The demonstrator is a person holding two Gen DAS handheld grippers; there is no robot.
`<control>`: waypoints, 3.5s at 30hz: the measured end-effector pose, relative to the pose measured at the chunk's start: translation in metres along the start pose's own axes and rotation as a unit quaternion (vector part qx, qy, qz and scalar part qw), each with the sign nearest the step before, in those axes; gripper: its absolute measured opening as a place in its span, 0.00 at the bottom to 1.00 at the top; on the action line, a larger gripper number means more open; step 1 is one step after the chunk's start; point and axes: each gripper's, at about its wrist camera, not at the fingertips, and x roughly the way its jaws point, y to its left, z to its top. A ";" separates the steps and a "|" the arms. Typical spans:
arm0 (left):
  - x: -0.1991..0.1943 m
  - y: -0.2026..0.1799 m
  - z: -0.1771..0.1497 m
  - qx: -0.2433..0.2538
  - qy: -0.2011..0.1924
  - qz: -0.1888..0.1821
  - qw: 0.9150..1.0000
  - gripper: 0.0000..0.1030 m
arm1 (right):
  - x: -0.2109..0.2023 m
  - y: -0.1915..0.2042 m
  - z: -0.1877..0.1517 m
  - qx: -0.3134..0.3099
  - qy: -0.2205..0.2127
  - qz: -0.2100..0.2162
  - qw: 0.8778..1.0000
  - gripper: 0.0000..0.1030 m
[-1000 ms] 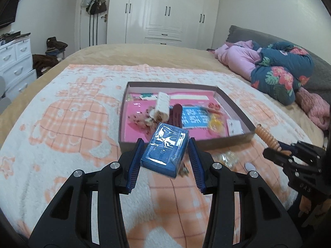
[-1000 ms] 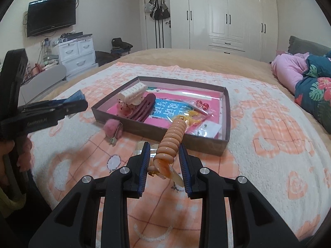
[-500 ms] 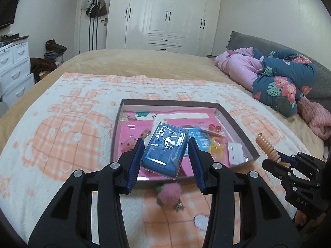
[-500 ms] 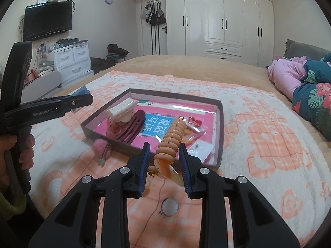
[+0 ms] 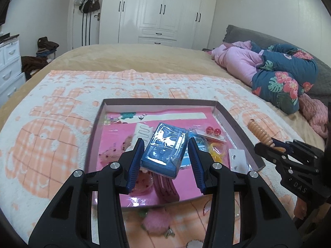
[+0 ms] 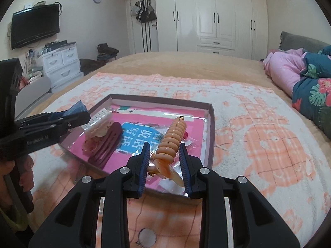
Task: Organize jewelry
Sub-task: 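Lower the blue box into the tray with the left tool while the right releases the spiral tie there, then open both tools and withdraw them from the tray, then grasp the pink pompom keychain with the left tool while the right grasps the pearl bead bag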
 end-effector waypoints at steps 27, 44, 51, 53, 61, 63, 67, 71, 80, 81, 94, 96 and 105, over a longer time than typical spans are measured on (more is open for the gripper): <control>0.045 -0.013 -0.015 0.026 0.044 -0.021 0.998 0.34 | 0.050 -0.020 -0.003 0.024 0.047 0.020 0.998 0.40; 0.013 -0.008 -0.013 0.021 0.005 0.000 1.000 0.60 | -0.002 -0.021 -0.012 0.039 -0.001 0.011 0.999 0.65; -0.012 0.000 -0.017 0.014 -0.016 0.014 1.000 0.73 | -0.019 -0.012 -0.019 0.043 -0.010 0.021 0.999 0.72; -0.020 0.004 -0.019 0.011 -0.021 0.021 1.000 0.76 | -0.021 -0.008 -0.022 0.041 -0.008 0.026 0.999 0.73; -0.038 0.016 -0.030 0.001 -0.023 0.044 0.999 0.82 | -0.025 0.012 -0.034 0.021 0.007 0.048 0.999 0.74; -0.041 0.020 -0.033 -0.001 -0.020 0.050 0.999 0.82 | -0.025 0.018 -0.037 0.016 0.010 0.052 0.998 0.74; -0.046 0.025 -0.038 -0.004 -0.015 0.056 0.998 0.84 | -0.023 0.029 -0.041 0.004 0.019 0.062 0.998 0.74; -0.047 0.031 -0.046 -0.007 -0.001 0.064 0.998 0.86 | -0.019 0.039 -0.046 -0.006 0.030 0.070 0.997 0.75; -0.042 0.037 -0.066 -0.004 0.035 0.068 0.997 0.86 | 0.002 0.060 -0.061 -0.038 0.067 0.076 0.994 0.75; -0.041 0.037 -0.067 -0.004 0.037 0.067 0.997 0.86 | 0.004 0.062 -0.063 -0.038 0.071 0.076 0.994 0.75; -0.012 0.017 -0.080 0.008 0.080 0.019 0.997 0.66 | 0.009 0.054 -0.069 -0.033 0.087 0.073 0.993 0.43; -0.006 0.014 -0.080 0.008 0.085 0.016 0.996 0.62 | 0.005 0.048 -0.067 -0.020 0.084 0.070 0.994 0.43; 0.006 0.011 -0.081 0.003 0.103 0.007 0.995 0.25 | -0.015 0.026 -0.056 0.020 0.057 0.060 0.996 0.43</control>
